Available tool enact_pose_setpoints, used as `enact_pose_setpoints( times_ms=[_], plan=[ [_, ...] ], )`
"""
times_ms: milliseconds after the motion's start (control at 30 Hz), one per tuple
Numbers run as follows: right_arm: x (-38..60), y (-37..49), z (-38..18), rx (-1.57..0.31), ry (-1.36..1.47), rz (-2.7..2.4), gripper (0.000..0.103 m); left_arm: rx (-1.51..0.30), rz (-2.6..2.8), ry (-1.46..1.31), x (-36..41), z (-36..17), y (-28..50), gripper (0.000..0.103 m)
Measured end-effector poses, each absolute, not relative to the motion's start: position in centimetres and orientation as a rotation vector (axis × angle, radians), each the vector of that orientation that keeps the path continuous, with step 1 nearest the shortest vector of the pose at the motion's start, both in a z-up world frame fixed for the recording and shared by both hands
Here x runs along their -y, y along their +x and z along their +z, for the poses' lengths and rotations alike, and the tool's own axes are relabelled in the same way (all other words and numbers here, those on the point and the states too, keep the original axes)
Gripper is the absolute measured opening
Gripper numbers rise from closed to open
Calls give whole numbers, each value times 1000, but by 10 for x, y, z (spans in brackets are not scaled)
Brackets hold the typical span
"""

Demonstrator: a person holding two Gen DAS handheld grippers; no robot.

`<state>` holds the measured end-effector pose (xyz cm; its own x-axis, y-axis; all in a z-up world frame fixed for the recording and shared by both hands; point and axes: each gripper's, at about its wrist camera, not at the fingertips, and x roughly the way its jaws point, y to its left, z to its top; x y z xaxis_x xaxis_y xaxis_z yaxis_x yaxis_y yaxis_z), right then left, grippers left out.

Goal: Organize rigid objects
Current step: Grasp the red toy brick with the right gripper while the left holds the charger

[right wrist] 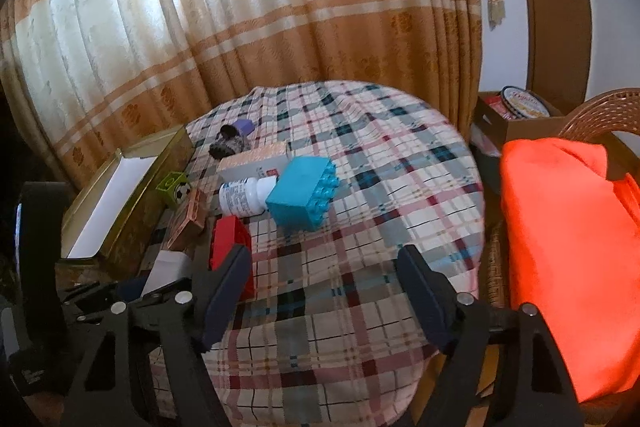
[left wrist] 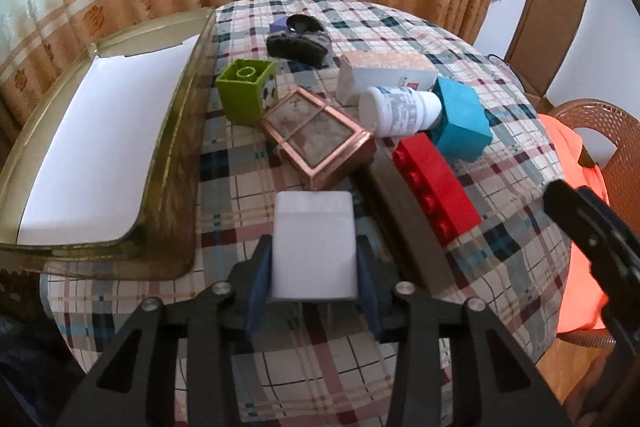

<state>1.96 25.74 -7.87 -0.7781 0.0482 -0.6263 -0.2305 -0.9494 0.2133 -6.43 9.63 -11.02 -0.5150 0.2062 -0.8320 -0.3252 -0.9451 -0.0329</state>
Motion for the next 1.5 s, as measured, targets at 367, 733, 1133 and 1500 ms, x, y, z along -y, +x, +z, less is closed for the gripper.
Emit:
enact_pose_setpoints(
  times_ms=[367, 733, 1133, 1500],
  plan=[
    [-229, -4, -78, -475, -1080, 2925, 58, -164, 2584, -1173, -58, -57, -53, 39],
    [-221, -28, -99, -484, -1240, 2838, 54, -101, 2639, -1151, -30, -46, -66, 39],
    [-212, -53, -109, -349, -1301, 2795, 54, -43, 2642, -1189, -20, -50, -69, 39],
    [-223, -49, -99, -370, -1283, 2819, 25, 0, 2662, -1173, -4, -48, -75, 39]
  ],
)
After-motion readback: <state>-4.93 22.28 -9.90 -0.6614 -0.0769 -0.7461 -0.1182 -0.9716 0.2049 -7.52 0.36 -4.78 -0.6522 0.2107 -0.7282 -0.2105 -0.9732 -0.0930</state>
